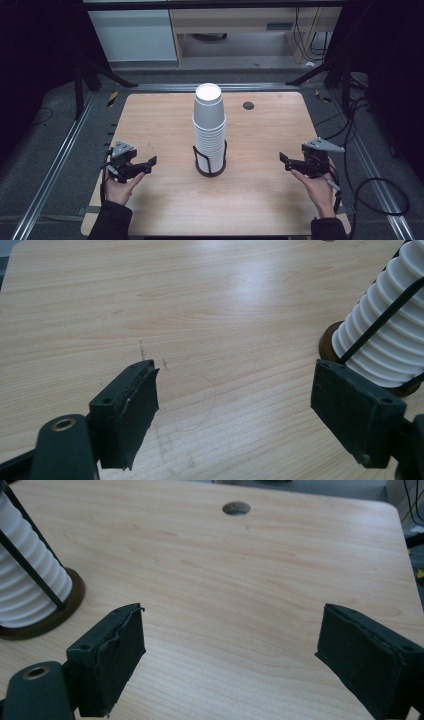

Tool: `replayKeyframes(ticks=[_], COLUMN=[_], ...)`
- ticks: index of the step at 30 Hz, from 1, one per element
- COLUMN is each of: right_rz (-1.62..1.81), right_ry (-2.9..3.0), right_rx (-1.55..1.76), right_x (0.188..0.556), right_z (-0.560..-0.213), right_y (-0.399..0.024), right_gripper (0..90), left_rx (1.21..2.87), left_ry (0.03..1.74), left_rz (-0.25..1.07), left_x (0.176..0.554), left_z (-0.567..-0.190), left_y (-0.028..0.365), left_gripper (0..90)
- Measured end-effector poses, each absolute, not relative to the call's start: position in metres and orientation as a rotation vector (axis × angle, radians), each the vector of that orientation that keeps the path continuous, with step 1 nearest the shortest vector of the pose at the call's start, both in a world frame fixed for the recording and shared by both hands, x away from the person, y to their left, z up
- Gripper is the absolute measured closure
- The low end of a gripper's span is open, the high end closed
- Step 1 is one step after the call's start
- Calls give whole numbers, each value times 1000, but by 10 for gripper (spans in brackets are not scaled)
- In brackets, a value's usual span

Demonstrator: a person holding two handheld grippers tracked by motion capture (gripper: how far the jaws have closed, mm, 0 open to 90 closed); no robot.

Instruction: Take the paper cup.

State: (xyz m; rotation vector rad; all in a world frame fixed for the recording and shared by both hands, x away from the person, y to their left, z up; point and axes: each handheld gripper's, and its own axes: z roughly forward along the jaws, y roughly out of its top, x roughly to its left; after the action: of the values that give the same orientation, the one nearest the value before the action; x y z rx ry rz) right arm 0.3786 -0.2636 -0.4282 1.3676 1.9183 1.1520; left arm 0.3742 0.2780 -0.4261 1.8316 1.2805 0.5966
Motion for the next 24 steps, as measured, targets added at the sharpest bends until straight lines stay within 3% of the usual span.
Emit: replayKeyframes(ticks=[24], right_rz=[1314], right_ry=[1937], right_rx=[1222], right_x=[380], right_z=[-371], right_y=[-237], right_gripper=[111], left_rx=[1871], left_ry=[1270], left_rz=[596], left_x=[375], left_z=[-432], left_y=[273], left_gripper=[157])
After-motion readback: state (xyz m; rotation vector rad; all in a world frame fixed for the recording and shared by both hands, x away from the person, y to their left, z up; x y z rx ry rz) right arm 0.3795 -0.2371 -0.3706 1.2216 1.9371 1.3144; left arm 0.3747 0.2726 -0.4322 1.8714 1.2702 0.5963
